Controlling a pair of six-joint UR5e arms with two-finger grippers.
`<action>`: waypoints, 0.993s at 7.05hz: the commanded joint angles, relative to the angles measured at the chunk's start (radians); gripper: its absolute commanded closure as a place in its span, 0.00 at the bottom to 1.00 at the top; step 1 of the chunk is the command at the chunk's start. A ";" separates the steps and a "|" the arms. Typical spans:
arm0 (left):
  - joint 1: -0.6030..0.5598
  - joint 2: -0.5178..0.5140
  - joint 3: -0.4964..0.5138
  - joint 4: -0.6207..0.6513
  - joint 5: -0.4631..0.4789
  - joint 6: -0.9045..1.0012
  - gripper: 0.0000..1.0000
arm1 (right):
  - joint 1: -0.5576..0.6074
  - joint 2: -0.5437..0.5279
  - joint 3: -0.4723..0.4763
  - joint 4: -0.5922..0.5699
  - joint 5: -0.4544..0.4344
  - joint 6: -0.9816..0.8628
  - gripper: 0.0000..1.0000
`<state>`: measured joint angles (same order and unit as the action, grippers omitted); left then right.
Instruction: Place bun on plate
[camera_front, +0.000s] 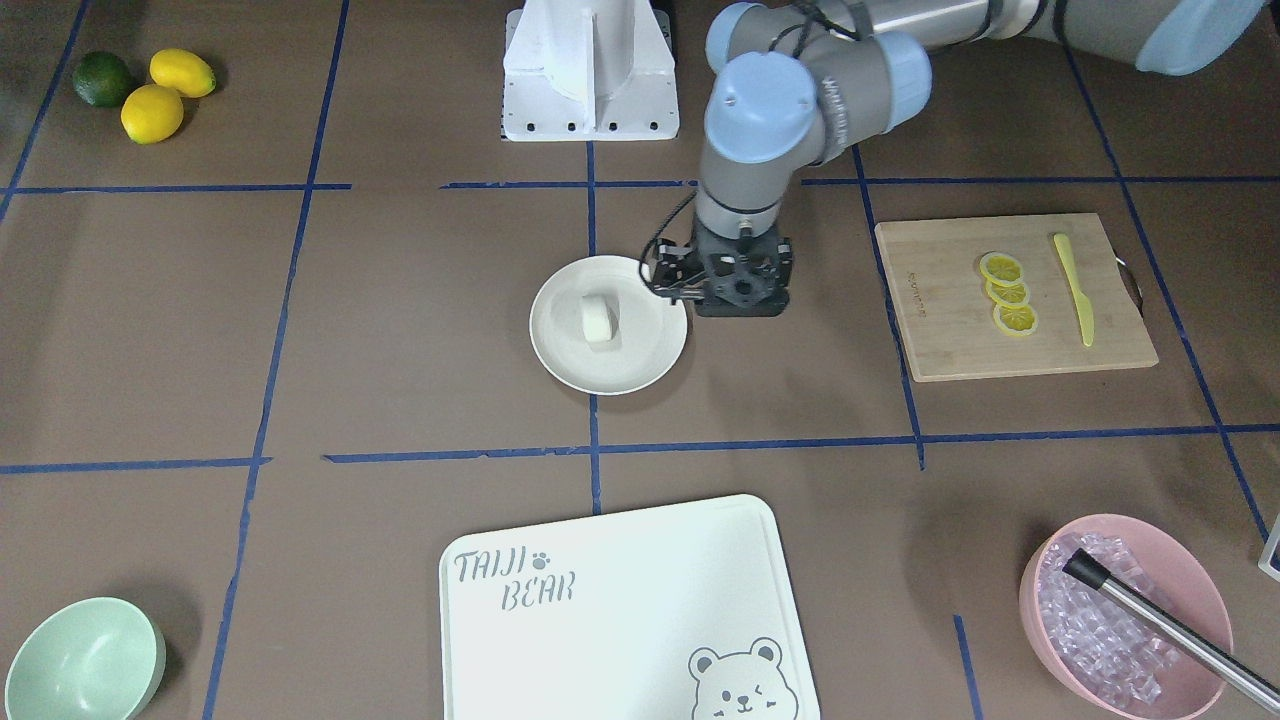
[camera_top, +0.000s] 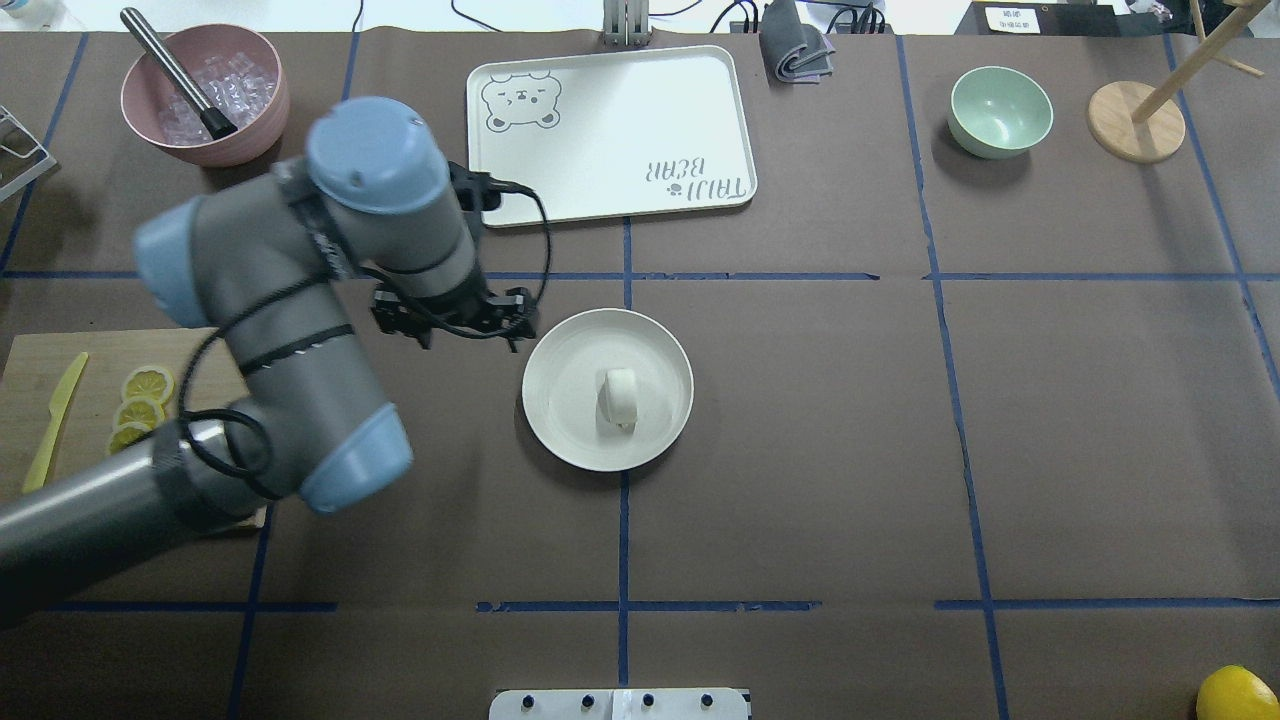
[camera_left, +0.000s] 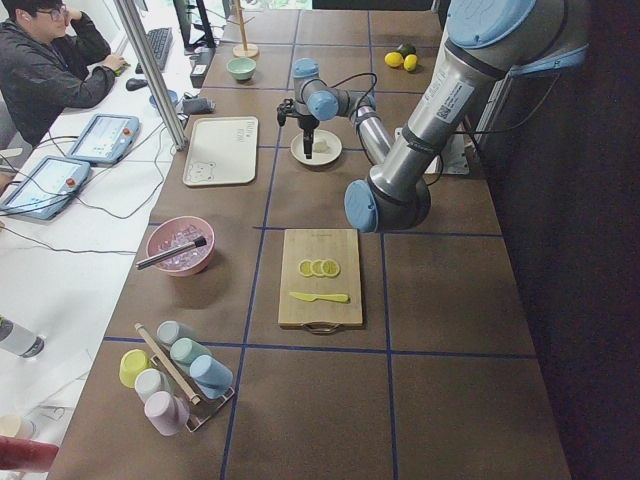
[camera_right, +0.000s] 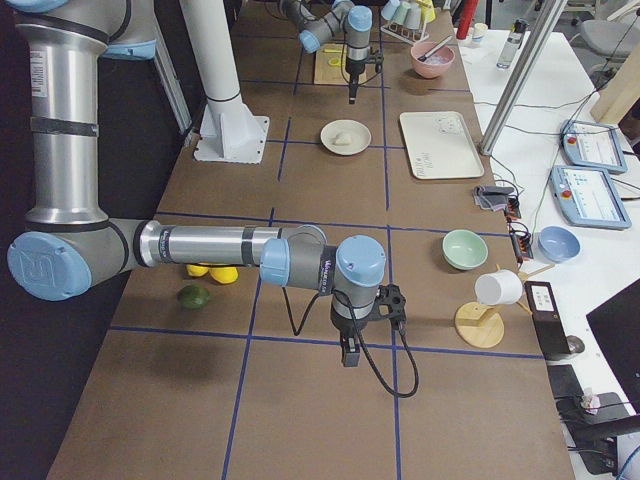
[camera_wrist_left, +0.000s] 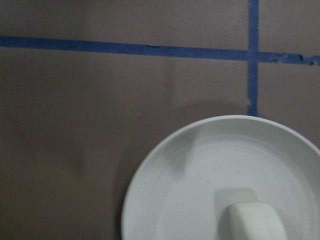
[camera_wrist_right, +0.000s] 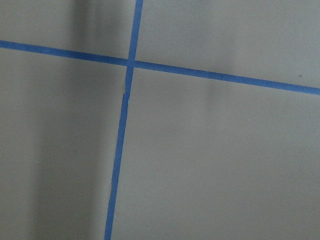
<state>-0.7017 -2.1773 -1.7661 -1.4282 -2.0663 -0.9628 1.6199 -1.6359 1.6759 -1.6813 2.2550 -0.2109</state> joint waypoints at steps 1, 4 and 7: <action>-0.213 0.243 -0.152 0.046 -0.098 0.384 0.00 | 0.000 0.002 -0.001 0.000 0.000 -0.001 0.00; -0.603 0.492 -0.135 0.045 -0.143 0.888 0.00 | 0.000 0.001 -0.002 0.000 0.000 -0.001 0.00; -0.881 0.603 0.029 0.028 -0.340 0.926 0.00 | 0.000 0.001 -0.010 0.000 0.000 -0.001 0.00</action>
<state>-1.4846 -1.5995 -1.8201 -1.3921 -2.3210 -0.0487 1.6199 -1.6352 1.6677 -1.6812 2.2549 -0.2117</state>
